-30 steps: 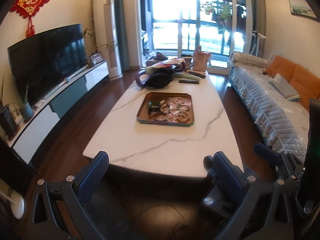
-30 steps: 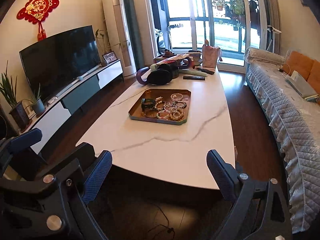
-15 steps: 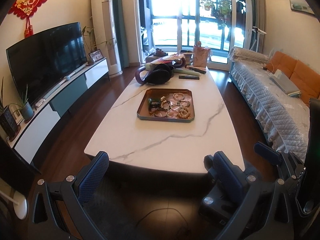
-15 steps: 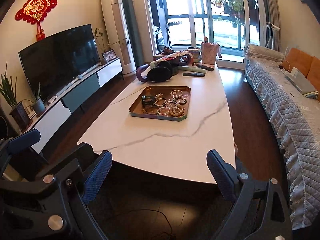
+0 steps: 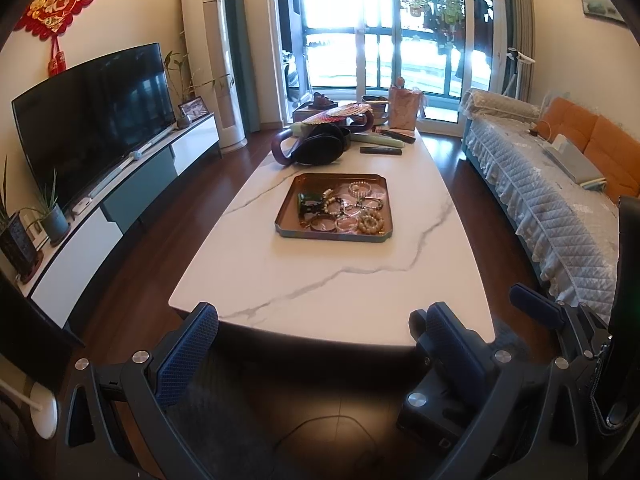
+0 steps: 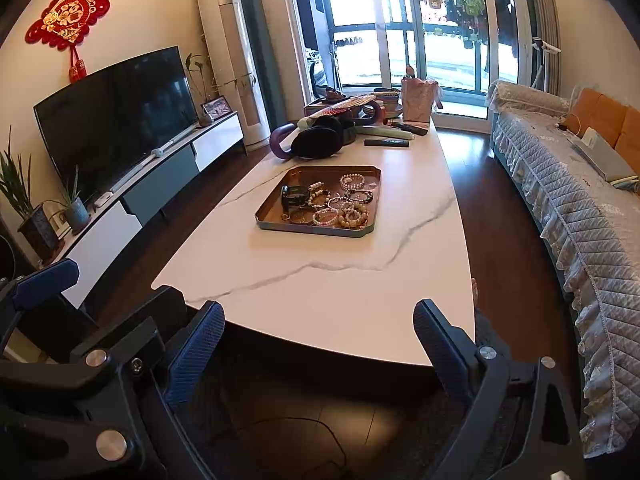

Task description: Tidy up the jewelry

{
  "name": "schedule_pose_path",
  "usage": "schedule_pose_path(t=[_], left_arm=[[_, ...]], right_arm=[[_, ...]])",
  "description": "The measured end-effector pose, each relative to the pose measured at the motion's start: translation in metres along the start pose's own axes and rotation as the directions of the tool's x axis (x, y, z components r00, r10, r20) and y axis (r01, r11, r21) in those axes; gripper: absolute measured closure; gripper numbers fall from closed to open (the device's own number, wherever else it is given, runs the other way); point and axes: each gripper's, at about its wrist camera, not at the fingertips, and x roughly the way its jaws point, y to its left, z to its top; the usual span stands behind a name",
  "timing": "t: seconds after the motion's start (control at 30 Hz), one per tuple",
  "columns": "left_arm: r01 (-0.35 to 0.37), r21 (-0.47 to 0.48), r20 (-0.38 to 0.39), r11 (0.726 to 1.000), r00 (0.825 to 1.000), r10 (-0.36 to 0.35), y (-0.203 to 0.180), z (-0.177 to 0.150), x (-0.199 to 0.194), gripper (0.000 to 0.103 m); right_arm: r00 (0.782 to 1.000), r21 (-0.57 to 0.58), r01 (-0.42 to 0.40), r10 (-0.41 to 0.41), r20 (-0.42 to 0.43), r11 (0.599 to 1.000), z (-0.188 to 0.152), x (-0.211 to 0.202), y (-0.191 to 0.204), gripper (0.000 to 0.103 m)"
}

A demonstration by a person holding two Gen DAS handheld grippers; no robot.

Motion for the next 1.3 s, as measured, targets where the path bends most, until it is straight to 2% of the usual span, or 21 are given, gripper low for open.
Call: schedule_pose_path(t=[1.3], left_arm=[[0.007, -0.002, -0.018, 1.000, 1.000, -0.007, 0.0046, -0.0069, 0.0050, 0.000]], right_arm=[[1.000, -0.001, -0.005, 0.005, -0.019, 1.000, -0.0044, 0.0016, -0.0026, 0.009]])
